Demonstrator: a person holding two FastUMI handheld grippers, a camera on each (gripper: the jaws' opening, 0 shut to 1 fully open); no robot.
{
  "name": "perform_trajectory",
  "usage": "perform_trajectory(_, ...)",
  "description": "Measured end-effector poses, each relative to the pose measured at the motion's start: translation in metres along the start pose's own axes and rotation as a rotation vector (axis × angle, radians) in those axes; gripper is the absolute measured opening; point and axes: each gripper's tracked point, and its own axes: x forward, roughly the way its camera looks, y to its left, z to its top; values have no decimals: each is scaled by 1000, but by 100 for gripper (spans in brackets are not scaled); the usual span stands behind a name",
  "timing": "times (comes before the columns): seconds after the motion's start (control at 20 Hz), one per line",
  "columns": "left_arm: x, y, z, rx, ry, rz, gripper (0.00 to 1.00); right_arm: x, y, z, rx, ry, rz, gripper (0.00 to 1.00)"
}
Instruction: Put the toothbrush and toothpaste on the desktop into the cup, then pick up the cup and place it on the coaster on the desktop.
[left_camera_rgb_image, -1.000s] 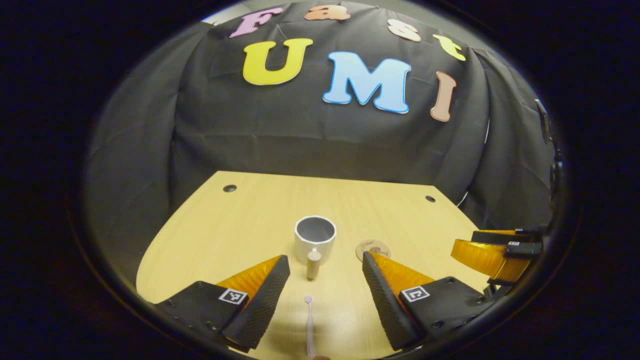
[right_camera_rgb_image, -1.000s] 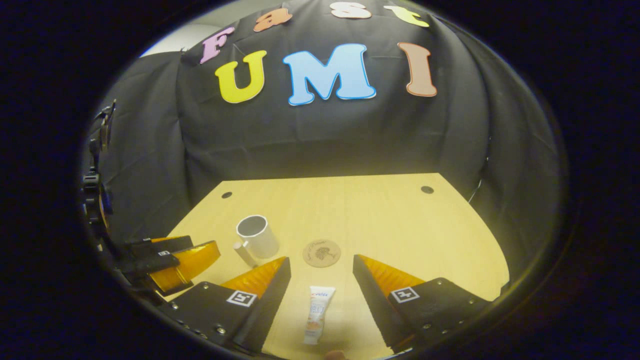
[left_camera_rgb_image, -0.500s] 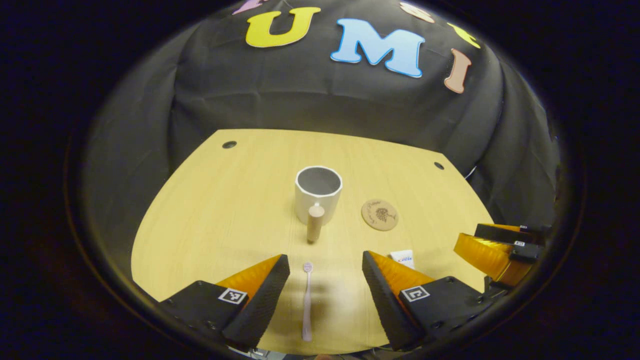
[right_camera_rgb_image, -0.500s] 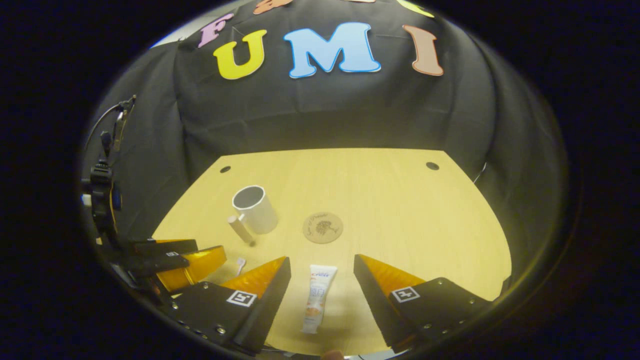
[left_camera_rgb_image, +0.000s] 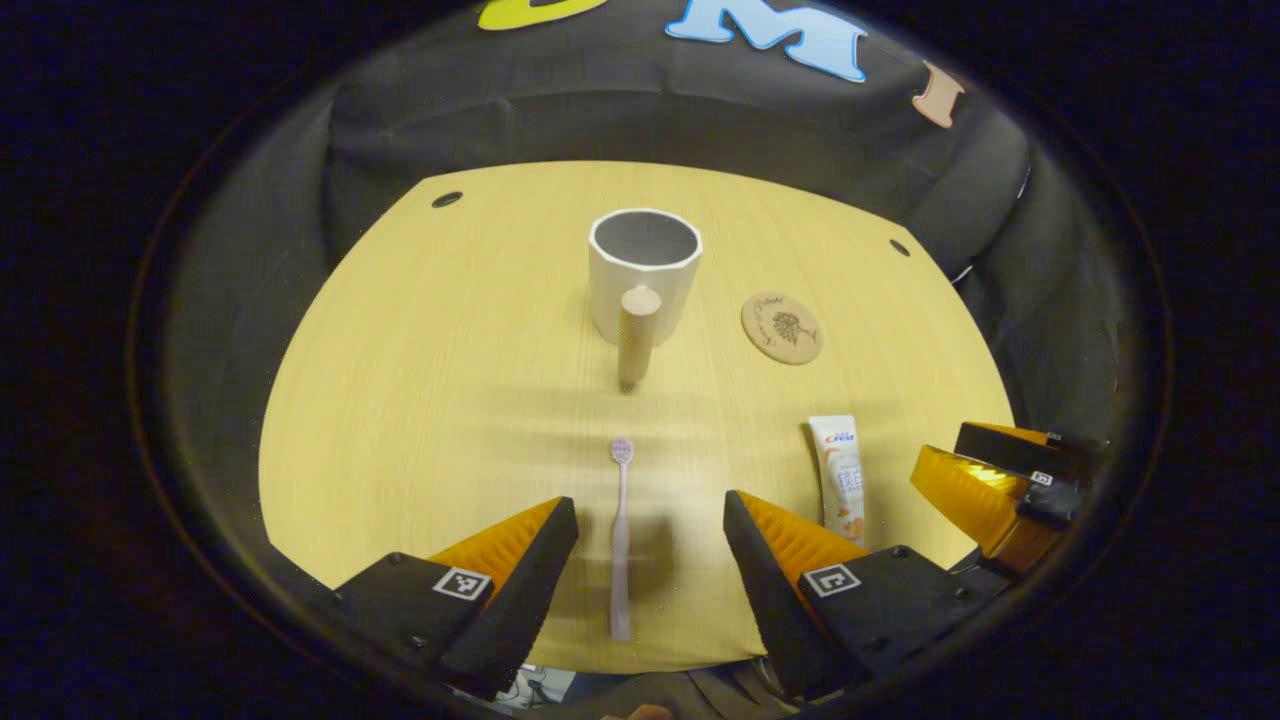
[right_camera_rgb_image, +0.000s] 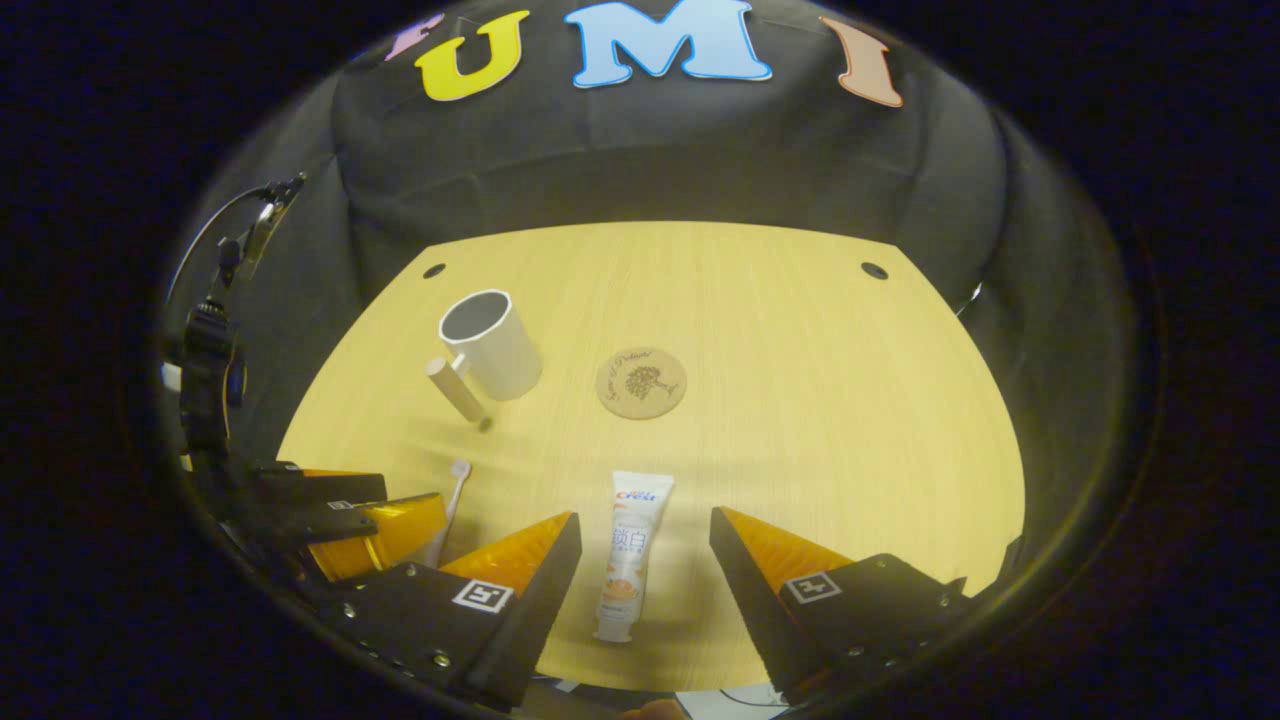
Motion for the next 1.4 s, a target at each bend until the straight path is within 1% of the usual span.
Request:
perform_trajectory(0.05,3,1,-4,6,25,1,93,3,0,-3,2,21,-1,83)
perform_trajectory(0.1,7,1,-9,7,43,-1,100,5,0,-6,4,41,1,83)
perform_trajectory(0.15,9,0,-12,4,66,-5,98,10,0,-10,6,63,-2,83)
perform_trajectory(0.2,12,1,-15,0,89,-3,98,13,1,-14,9,84,-1,83)
perform_trajectory(0.25,14,3,-18,-4,110,3,100,16,2,-17,11,105,1,83)
perform_trajectory(0.3,18,5,-22,-9,128,7,98,20,2,-20,11,122,1,83)
perform_trajectory(0.35,20,6,-24,-13,145,10,100,23,2,-22,11,139,2,83)
perform_trajectory(0.4,23,7,-27,-17,162,14,98,25,2,-24,10,159,2,83)
perform_trajectory(0.45,24,8,-29,-18,180,15,100,29,2,-27,9,176,-1,83)
perform_trajectory(0.5,26,8,-33,-20,200,15,100,32,2,-28,8,194,-2,83)
perform_trajectory(0.55,27,9,-36,-24,221,16,98,36,1,-31,8,210,-4,83)
perform_trajectory(0.6,29,9,-39,-27,241,16,100,39,1,-33,8,227,-3,84)
perform_trajectory(0.65,31,10,-42,-30,259,18,98,42,1,-36,6,245,-3,84)
perform_trajectory(0.7,32,11,-44,-33,276,20,98,44,2,-39,4,263,-1,83)
perform_trajectory(0.85,34,12,-50,-37,322,20,98,51,3,-50,0,323,-2,84)
perform_trajectory(0.95,39,10,-53,-41,344,18,98,56,7,-56,9,352,14,83)
perform_trajectory(1.1,44,10,-58,-43,375,22,98,65,5,-59,14,376,7,83)
perform_trajectory(1.15,45,13,-58,-37,380,35,93,68,4,-59,17,381,2,83)
perform_trajectory(1.2,46,14,-57,-34,382,44,97,70,3,-59,21,385,-1,83)
perform_trajectory(1.3,47,17,-57,-29,384,63,94,75,2,-61,26,396,-3,83)
perform_trajectory(1.35,48,19,-56,-24,382,73,94,76,0,-63,23,403,-9,83)
perform_trajectory(1.4,48,21,-56,-23,387,87,87,76,-3,-64,14,428,-19,83)
